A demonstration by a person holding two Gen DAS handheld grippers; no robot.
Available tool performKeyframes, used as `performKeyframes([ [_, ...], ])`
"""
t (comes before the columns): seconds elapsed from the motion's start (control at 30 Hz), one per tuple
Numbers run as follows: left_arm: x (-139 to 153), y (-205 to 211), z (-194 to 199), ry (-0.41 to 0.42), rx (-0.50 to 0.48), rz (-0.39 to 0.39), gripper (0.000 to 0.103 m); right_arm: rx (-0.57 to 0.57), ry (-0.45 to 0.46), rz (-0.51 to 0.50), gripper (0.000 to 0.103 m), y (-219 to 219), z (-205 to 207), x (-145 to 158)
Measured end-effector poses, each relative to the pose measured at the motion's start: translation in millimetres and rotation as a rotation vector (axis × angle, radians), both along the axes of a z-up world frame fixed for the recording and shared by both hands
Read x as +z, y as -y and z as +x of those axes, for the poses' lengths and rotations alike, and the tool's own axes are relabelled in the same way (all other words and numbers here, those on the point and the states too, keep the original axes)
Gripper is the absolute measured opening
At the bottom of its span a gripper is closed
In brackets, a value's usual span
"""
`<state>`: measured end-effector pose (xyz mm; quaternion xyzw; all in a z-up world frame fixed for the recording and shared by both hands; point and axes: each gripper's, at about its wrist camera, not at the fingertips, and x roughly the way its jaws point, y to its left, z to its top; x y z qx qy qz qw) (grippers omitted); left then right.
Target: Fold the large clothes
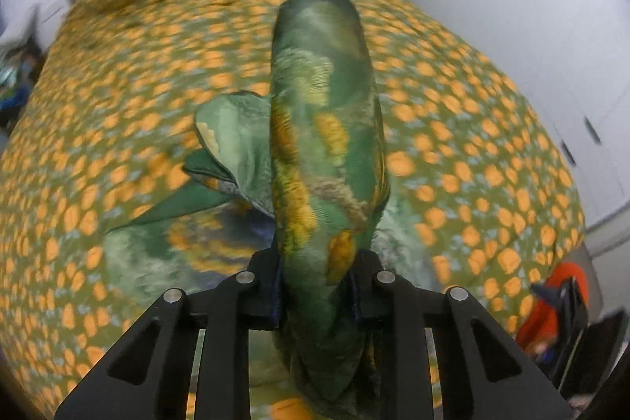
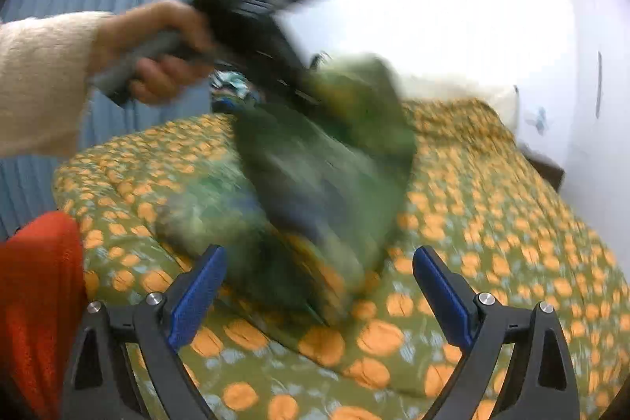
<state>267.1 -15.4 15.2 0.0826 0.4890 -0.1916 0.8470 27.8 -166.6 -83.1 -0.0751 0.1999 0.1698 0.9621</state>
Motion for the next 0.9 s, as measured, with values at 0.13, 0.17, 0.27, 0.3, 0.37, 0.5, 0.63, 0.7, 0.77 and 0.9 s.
performKeyframes([
  [0.13, -23.1, -87.7, 5.3, -0.025, 0.163, -0.048, 0.025, -0.038, -0.063, 0.036, 0.095, 20.4, 12.3, -10.1],
  [0.17, -37.6, -114.2, 6.6, -0.05, 0.221, -0.077, 0.025, -0.042, -0.074, 0.039, 0.095, 21.1, 15.2, -13.3],
  [0.27, -91.7, -169.1, 8.9, -0.126, 0.346, -0.117, 0.025, -0.034, -0.11, 0.03, 0.095, 21.1, 20.9, -21.1],
  [0.3, -111.2, -181.6, 8.2, -0.149, 0.374, -0.135, 0.025, -0.028, -0.134, 0.03, 0.095, 19.2, 22.9, -25.7],
  [0.37, -136.4, -195.9, 5.1, -0.163, 0.405, -0.18, 0.027, -0.015, -0.177, 0.039, 0.095, 14.4, 27.7, -31.4],
  [0.5, -153.7, -206.3, -1.7, -0.127, 0.416, -0.292, 0.031, 0.02, -0.259, 0.086, 0.095, 1.6, 50.0, -25.7],
  [0.63, -158.3, -211.5, -3.9, -0.107, 0.39, -0.314, 0.034, 0.073, -0.222, 0.137, 0.095, -28.6, 104.1, 30.7],
  [0.7, -162.8, -215.8, -4.9, -0.113, 0.394, -0.341, 0.037, 0.113, -0.215, 0.13, 0.095, -52.6, 131.6, 48.9],
  [0.77, -161.8, -221.1, -3.4, -0.118, 0.396, -0.362, 0.039, 0.163, -0.237, 0.118, 0.095, -83.7, 164.7, 51.0],
  [0.9, -173.3, -224.3, -2.1, -0.123, 0.407, -0.366, 0.041, 0.217, -0.378, 0.021, 0.101, -141.0, 209.4, -16.7],
])
